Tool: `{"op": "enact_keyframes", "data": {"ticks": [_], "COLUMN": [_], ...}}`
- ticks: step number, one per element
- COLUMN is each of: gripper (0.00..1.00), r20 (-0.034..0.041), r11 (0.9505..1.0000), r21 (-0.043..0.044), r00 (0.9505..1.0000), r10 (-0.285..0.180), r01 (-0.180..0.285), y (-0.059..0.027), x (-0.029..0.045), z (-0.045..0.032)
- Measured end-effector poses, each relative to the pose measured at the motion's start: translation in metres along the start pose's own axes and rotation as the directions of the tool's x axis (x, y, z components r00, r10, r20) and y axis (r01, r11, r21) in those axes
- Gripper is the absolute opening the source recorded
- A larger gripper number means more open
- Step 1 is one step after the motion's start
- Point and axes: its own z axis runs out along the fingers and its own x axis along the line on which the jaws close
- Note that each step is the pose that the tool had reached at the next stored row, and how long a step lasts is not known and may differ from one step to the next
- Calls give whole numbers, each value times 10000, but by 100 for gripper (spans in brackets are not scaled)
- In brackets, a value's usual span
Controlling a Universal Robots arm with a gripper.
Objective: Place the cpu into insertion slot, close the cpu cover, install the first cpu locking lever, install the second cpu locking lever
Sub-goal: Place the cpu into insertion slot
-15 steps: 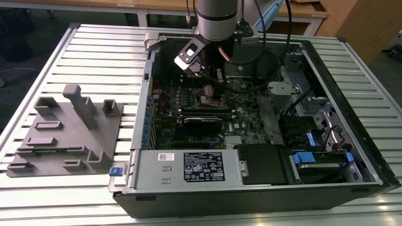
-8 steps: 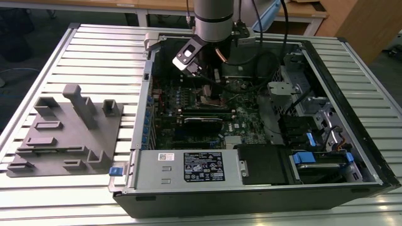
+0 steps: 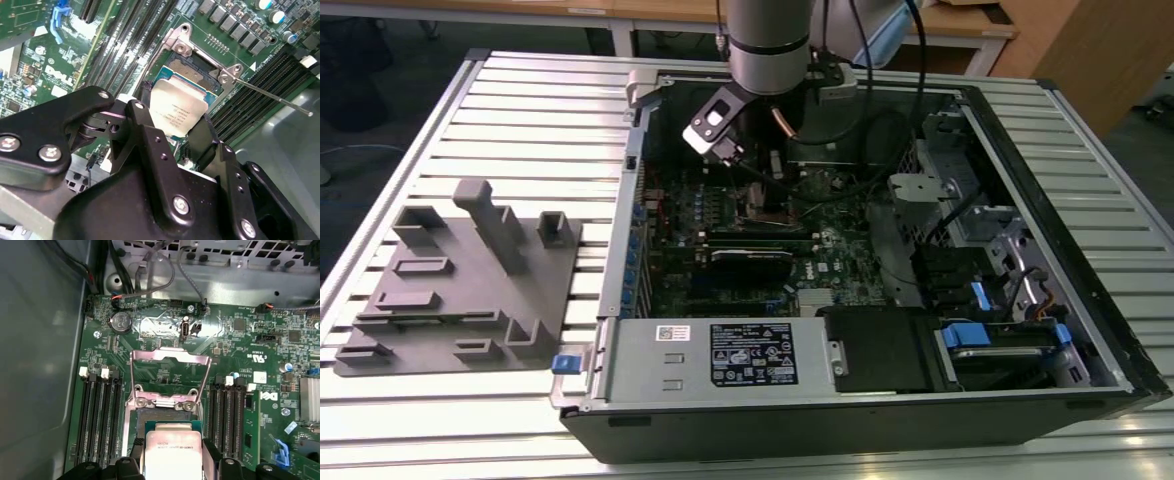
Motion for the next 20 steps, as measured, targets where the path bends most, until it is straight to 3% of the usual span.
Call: {"op": "enact_keyframes", "data": {"ticks": [8, 14, 20], "gripper": [54, 54, 54], "r20": [26, -41, -42], "r11": [9996, 9995, 9995], "r21": [4, 1, 1], "r00": [9996, 9995, 9995], "r10": [295, 310, 321], "r01": [-295, -310, -321], "y": [-11, -15, -25], "x": [35, 48, 52], "z": [67, 103, 184]}}
